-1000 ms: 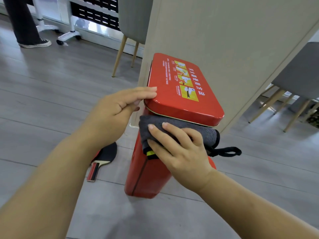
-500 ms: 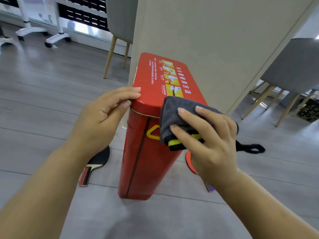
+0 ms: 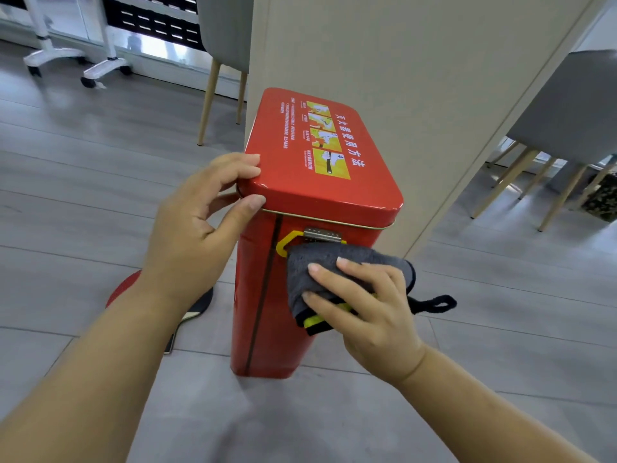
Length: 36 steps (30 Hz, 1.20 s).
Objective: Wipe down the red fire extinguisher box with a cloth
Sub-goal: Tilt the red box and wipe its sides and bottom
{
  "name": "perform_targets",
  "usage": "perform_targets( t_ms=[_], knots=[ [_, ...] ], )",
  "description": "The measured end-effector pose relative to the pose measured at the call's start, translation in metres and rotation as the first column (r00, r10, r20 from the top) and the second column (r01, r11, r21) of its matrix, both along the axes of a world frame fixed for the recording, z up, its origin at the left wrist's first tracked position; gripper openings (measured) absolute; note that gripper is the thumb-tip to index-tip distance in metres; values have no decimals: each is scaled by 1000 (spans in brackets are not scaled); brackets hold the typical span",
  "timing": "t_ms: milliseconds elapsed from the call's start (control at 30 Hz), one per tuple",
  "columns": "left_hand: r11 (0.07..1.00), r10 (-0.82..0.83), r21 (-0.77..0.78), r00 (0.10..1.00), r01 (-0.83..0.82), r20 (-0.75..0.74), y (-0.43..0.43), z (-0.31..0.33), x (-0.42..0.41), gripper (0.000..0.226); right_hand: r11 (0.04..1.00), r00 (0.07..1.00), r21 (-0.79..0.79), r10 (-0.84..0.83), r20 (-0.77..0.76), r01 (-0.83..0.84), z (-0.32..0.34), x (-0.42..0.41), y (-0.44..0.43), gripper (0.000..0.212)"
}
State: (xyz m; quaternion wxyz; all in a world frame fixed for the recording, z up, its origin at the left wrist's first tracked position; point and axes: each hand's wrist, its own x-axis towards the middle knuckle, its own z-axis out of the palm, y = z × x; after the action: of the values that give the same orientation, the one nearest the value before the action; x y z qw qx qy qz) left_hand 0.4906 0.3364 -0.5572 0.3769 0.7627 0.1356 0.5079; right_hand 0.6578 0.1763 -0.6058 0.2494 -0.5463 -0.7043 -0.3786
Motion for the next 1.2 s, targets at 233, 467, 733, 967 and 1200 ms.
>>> perform_targets(
  t_ms=[233, 467, 733, 967, 1200],
  knots=[
    [998, 35, -49, 999, -33, 26, -3, -8, 1, 29, 997, 998, 74, -32, -46, 35, 13, -28, 12, 23],
    [994, -18, -103, 1000, 19, 16, 0, -8, 1, 26, 993, 996, 81, -90, -11, 90, -16, -41, 38, 17],
    [990, -67, -124, 997, 61, -47, -1, -16, -2, 50, 978, 986, -202, -12, 165, 46, -81, -39, 41, 24],
    [967, -114, -233, 993, 105, -23, -4, -11, -5, 61, 979, 993, -198, -23, 112, 45, -44, -55, 34, 30],
    [940, -94, -336, 993, 67, -65, 2, -10, -3, 69, 998, 988, -54, -35, 148, 43, -53, -49, 49, 17]
  ],
)
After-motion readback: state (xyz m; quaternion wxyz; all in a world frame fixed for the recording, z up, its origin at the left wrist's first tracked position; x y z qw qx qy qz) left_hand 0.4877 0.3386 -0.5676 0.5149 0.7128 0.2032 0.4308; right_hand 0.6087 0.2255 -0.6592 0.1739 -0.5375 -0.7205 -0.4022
